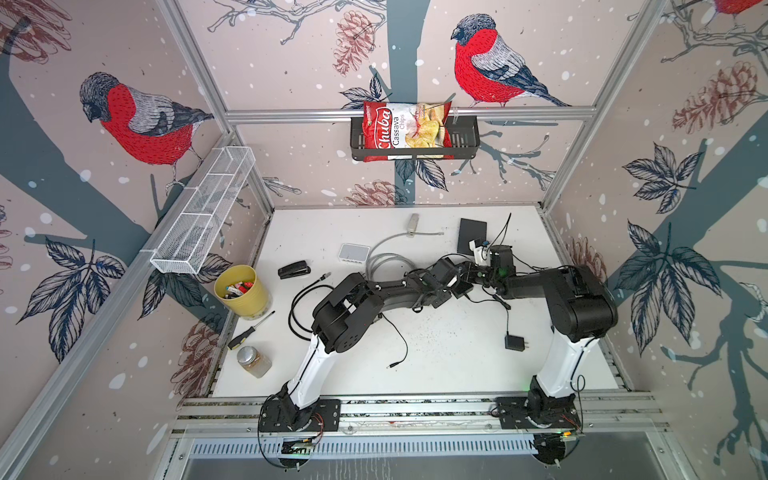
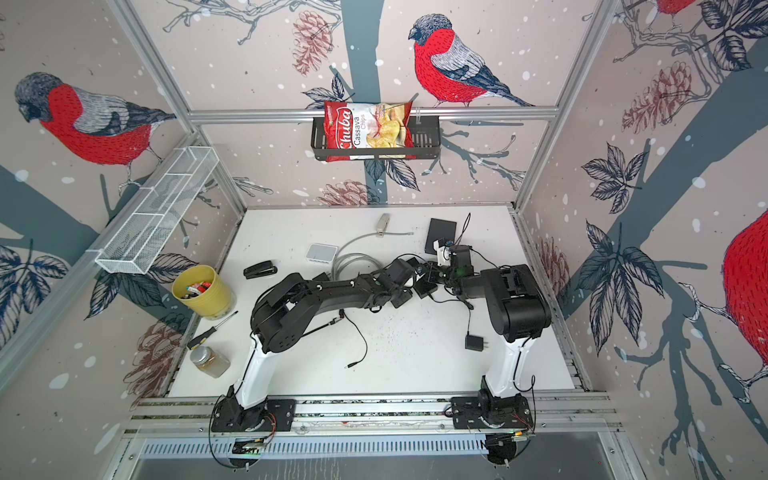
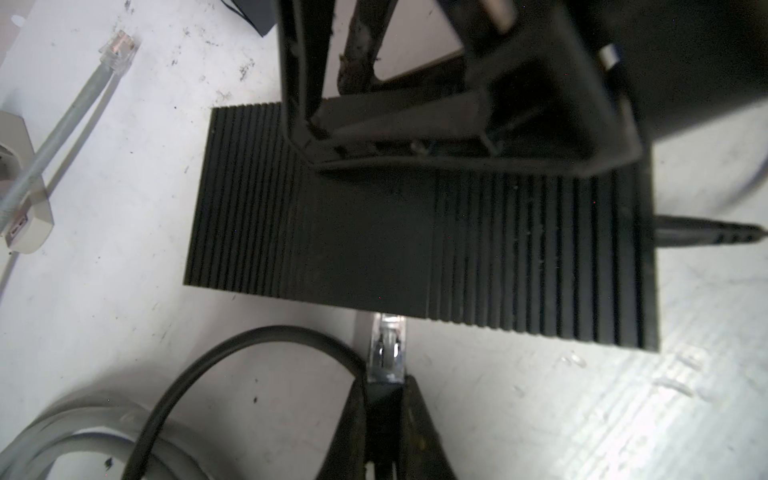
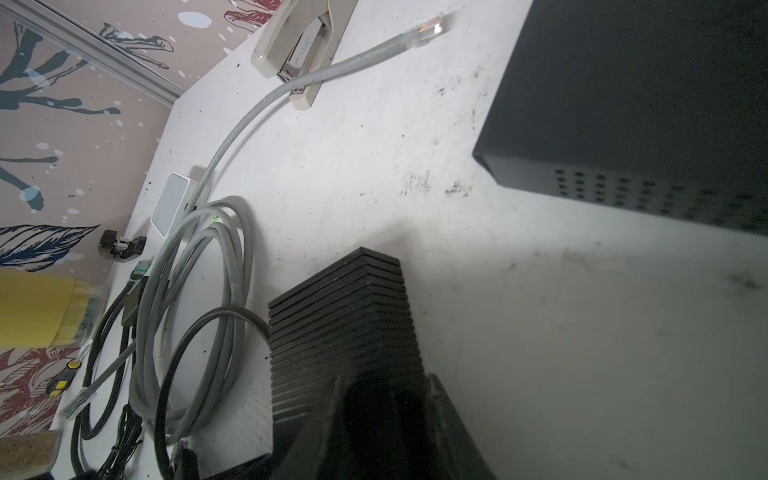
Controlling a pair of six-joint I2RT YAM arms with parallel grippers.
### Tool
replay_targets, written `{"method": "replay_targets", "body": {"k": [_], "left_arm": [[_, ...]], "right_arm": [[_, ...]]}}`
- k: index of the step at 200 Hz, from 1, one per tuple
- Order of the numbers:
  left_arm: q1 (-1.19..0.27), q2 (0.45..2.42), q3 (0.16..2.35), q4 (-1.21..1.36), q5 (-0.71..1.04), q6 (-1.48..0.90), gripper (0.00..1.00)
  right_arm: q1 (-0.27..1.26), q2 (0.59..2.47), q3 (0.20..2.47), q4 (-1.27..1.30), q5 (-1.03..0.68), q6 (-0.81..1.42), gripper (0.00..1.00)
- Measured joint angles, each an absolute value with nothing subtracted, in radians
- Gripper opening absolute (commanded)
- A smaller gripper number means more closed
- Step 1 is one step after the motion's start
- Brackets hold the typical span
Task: Insert the plug into the switch port
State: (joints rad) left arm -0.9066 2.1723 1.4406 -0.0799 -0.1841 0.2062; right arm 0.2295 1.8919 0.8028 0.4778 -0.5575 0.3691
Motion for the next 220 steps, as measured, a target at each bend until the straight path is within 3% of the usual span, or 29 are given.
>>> {"method": "replay_targets", "body": {"k": [94, 163, 220], "left_arm": [[-0.902, 2.175, 1.374, 0.097, -0.157, 0.216, 0.05], [-0.873, 2.148, 1.306, 0.187, -0.032, 0.157, 0.05], [-0.873, 2.161, 1.332, 0.166, 0.000, 0.167, 0.05]], "right_arm": [[0.207, 1.884, 0.804, 0.493, -0.558, 0.392, 0.32], [0.184, 1.890, 0.766, 0.514, -0.592, 0.419, 0.32], [0.171, 1.892, 0.752, 0.538, -0.617, 0.451, 0.31]]}}
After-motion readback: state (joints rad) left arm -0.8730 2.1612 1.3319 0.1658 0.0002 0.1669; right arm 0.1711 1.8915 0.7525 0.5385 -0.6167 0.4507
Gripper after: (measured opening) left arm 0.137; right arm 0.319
